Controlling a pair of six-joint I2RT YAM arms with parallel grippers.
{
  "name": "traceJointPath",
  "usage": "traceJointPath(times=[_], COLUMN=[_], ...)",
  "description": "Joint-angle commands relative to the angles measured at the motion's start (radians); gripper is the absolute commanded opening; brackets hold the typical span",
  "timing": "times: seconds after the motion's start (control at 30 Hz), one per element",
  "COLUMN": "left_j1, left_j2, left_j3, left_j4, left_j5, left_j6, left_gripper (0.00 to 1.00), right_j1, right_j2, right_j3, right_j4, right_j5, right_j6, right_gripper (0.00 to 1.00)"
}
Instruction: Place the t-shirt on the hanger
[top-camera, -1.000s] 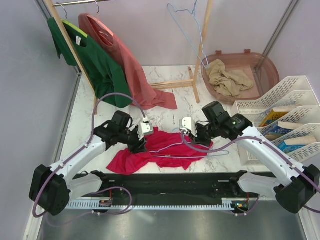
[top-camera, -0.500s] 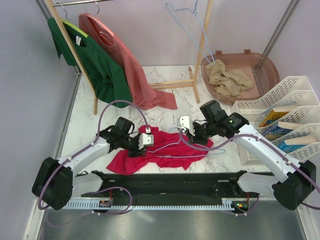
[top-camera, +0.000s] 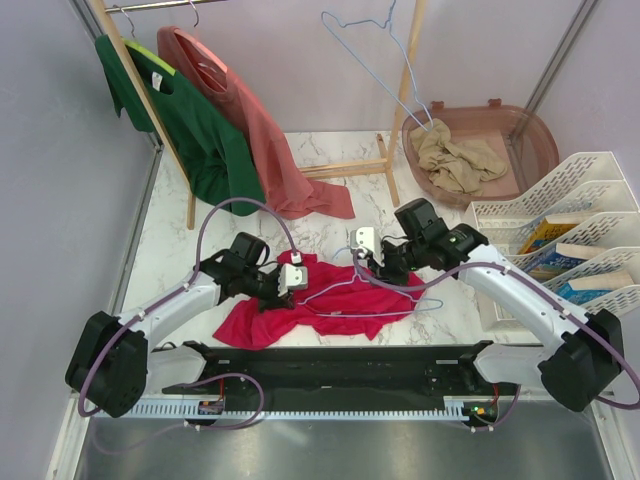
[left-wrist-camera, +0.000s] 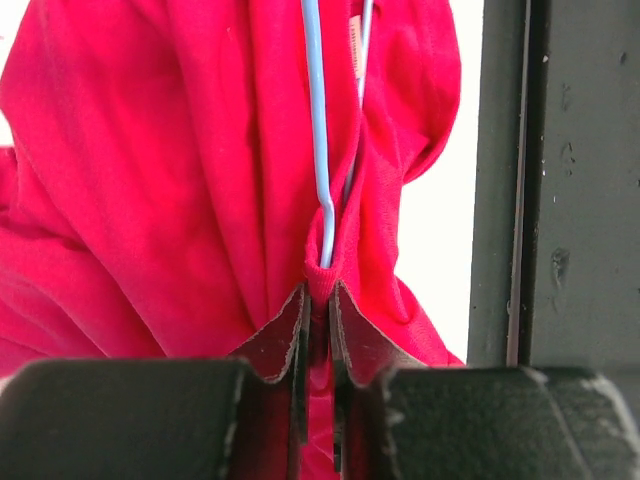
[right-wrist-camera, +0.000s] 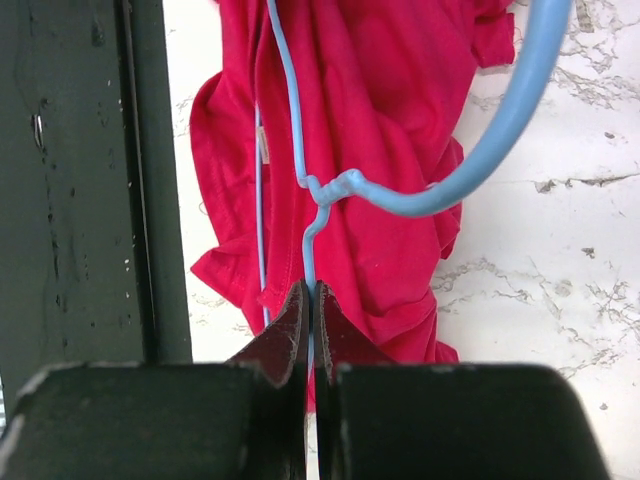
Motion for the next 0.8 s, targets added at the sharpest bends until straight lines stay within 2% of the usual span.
traceJointPath(times=[0.0, 0.43, 0.77], left_j1=[-0.016, -0.024, -0.024], left_j2=[-0.014, -0.028, -0.048], left_j3=[0.073, 0.079, 0.096], left_j4=[0.16, 0.269, 0.318], left_j5=[0.071, 0.088, 0.12], left_j6=[-0.129, -0.324, -0.425], left_gripper=[0.1, 0.11, 0.13], right_j1=[0.01, 0.01, 0.01], right_j2=[0.038, 0.05, 0.04], right_j3=[-0.007, -0.039, -0.065], right_j4=[0.156, 0.231, 0.185], right_j5=[-0.107, -0.136, -0.135], right_j6=[0.075, 0.107, 0.021], right_gripper=[0.0, 0.0, 0.0])
